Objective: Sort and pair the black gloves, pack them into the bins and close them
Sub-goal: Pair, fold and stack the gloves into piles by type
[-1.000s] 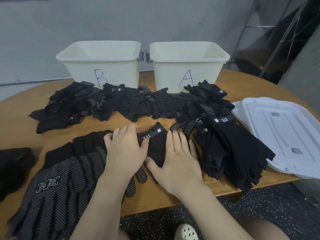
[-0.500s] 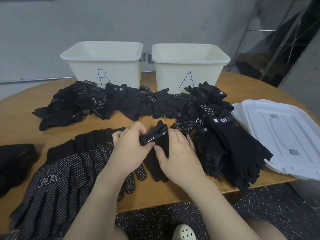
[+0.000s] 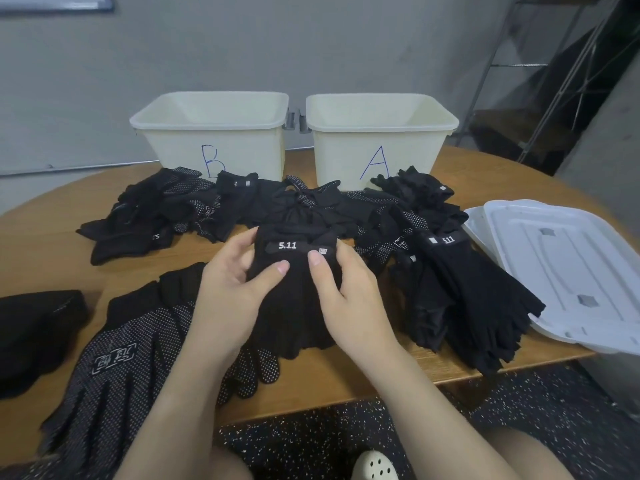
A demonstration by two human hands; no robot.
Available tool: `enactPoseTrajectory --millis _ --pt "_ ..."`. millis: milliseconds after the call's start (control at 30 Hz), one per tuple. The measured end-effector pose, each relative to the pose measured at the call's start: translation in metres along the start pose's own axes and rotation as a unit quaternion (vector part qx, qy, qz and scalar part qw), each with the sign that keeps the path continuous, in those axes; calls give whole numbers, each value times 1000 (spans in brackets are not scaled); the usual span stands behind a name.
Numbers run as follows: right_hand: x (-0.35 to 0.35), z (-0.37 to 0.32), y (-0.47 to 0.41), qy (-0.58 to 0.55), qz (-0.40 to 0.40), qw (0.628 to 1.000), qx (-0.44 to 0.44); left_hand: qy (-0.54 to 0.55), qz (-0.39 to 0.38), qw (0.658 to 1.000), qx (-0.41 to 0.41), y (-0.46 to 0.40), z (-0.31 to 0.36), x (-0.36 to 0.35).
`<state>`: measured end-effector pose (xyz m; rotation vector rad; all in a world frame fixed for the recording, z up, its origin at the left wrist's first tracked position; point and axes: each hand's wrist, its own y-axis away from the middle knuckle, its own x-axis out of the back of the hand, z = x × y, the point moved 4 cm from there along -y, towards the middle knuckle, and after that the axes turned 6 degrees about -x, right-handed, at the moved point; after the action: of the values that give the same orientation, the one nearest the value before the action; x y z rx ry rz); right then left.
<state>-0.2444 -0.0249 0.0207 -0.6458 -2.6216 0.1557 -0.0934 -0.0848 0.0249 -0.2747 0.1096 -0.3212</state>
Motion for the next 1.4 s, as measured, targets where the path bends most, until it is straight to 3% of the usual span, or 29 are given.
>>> enactPoseTrajectory --millis 167,300,367,533,633,767,967,1167,1300,1400 --pt "4 -10 4 -72 12 997 -17 66 -16 997 32 16 9 -5" --pt "19 -26 11 -135 29 990 -14 99 37 986 131 38 2 -22" --pt "32 -36 16 -134 31 990 2 101 51 984 140 50 -1 -34" --pt "80 -56 28 -23 -16 999 46 23 43 996 70 61 10 -52" --pt "111 -57 40 23 -62 998 18 8 52 997 60 66 19 -63" --pt "138 -59 61 -99 -152 982 -43 -42 5 998 36 76 38 -91" --pt "168 -70 73 -108 -75 990 -43 -246 37 959 -137 94 84 -121" --pt "175 -83 79 3 -62 998 -14 -73 -39 992 -99 107 107 -141" --pt "172 -84 76 -58 -107 992 -21 -20 -31 997 -70 98 106 -138" --pt "178 -81 73 -69 -47 996 25 4 -13 997 -72 91 102 -133"
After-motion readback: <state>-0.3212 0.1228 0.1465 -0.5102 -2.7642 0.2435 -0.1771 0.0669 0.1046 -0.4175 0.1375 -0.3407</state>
